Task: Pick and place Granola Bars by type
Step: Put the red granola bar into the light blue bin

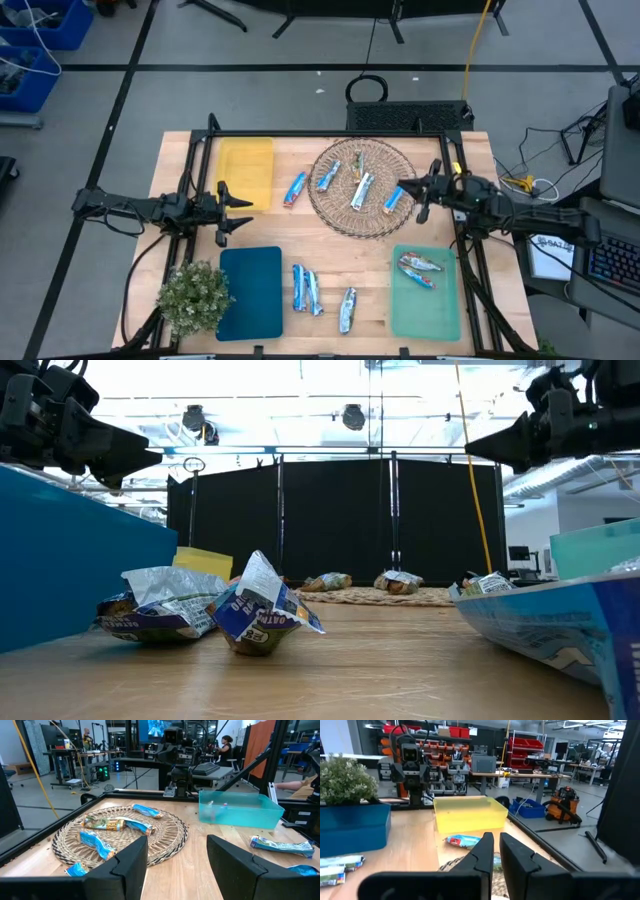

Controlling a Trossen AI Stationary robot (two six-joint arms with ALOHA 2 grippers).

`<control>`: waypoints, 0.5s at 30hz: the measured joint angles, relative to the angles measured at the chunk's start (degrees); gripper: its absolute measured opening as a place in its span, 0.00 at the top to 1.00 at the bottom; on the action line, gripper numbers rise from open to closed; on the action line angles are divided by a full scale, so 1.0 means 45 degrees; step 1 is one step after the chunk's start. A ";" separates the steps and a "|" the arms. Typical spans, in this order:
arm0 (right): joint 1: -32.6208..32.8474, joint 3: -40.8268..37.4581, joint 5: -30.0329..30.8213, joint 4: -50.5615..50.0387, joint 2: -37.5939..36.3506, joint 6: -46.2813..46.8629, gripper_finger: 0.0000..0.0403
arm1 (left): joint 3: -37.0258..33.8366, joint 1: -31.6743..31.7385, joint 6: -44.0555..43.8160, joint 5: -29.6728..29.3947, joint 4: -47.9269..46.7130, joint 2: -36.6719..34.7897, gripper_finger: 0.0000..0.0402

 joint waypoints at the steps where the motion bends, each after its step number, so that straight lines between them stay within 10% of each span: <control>1: 0.0000 -0.0102 0.0013 0.0089 -0.0055 -0.0049 0.95 | -0.0005 0.0000 0.0005 0.0000 -0.0005 0.0000 0.48; 15: 0.0005 -0.1853 -0.0016 0.3886 -0.0170 -0.0961 0.97 | -0.0002 -0.0001 0.0003 -0.0001 -0.0001 0.0000 0.48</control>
